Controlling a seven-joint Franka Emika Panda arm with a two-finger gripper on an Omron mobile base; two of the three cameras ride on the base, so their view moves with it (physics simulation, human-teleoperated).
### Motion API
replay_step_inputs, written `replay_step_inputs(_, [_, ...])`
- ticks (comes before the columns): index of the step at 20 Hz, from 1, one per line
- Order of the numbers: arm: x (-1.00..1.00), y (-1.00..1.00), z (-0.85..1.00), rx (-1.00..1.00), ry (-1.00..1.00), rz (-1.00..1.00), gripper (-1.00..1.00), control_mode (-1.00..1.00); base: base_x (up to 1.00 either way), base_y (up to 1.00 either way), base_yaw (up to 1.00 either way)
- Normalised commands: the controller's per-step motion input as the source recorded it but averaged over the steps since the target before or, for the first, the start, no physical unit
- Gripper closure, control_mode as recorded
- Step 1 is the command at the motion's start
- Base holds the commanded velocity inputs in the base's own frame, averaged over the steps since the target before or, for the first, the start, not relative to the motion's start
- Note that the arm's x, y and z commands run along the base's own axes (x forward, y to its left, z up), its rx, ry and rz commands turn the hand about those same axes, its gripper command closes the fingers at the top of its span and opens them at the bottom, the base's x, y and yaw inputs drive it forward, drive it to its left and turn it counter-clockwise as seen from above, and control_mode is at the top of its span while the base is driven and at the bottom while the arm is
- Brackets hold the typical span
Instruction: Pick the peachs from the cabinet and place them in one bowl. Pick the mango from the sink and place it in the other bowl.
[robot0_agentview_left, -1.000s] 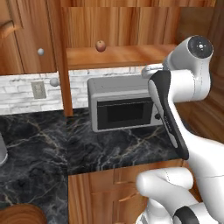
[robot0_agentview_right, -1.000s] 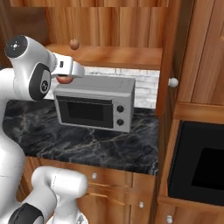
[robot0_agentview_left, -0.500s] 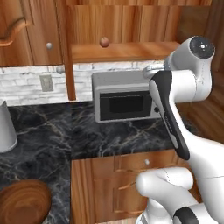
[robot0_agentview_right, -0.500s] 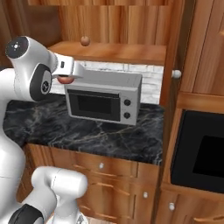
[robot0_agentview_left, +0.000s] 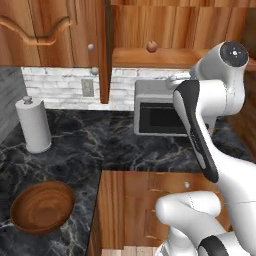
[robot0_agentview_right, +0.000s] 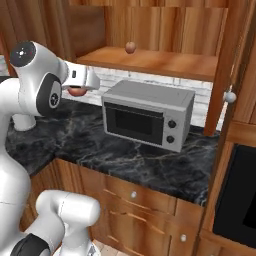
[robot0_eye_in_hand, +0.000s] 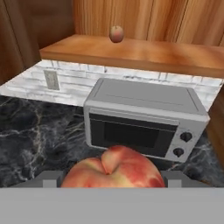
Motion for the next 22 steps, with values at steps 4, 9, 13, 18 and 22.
replay_step_inputs(4, [0.0, 0.0, 0.0, 0.0, 0.0, 0.0, 1.0, 1.0, -0.24, 0.0, 0.42])
replay_step_inputs(9, [0.0, 0.0, 0.0, 0.0, 0.0, 0.0, 1.0, 1.0, -0.32, 0.0, 0.48])
replay_step_inputs(13, [0.0, 0.0, 0.0, 0.0, 0.0, 0.0, 1.0, 1.0, -0.43, 0.0, 0.45])
replay_step_inputs(18, [0.0, 0.0, 0.0, 0.0, 0.0, 0.0, 1.0, 1.0, -0.44, 0.0, 0.41])
replay_step_inputs(22, [0.0, 0.0, 0.0, 0.0, 0.0, 0.0, 1.0, 1.0, -0.41, 0.0, 0.35])
